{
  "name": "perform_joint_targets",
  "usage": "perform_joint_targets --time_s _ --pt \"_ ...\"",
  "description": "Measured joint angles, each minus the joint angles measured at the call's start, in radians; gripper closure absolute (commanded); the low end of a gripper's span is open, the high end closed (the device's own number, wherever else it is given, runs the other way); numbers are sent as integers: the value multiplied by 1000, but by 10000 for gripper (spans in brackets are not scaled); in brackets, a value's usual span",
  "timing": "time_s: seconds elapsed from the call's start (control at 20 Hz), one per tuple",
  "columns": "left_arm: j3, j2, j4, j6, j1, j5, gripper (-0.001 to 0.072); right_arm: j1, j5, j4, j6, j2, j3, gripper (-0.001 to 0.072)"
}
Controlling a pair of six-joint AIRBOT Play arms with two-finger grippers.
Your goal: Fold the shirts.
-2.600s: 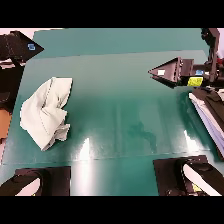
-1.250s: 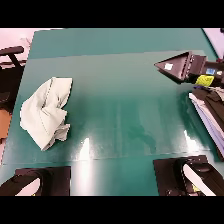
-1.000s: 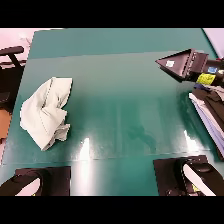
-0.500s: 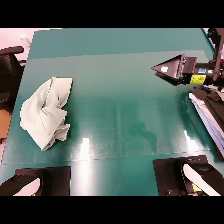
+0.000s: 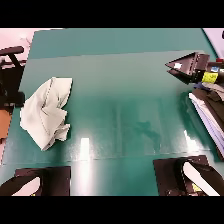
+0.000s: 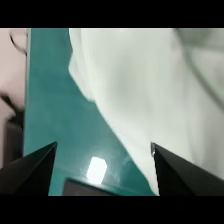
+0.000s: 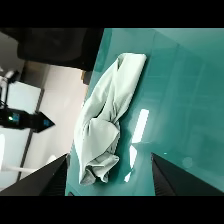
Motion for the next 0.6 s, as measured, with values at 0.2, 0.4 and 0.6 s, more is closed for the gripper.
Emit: perform_joint_targets --time_s 0.2,0.4,0.6 --pt "-127 1 -179 9 212 25 -3 -7 14 0 -18 0 0 127" --pt "-167 -13 -319 29 368 104 13 21 21 -1 -34 0 0 127" --pt "-178 -69 -439 48 429 169 12 37 19 -1 -51 0 0 127"
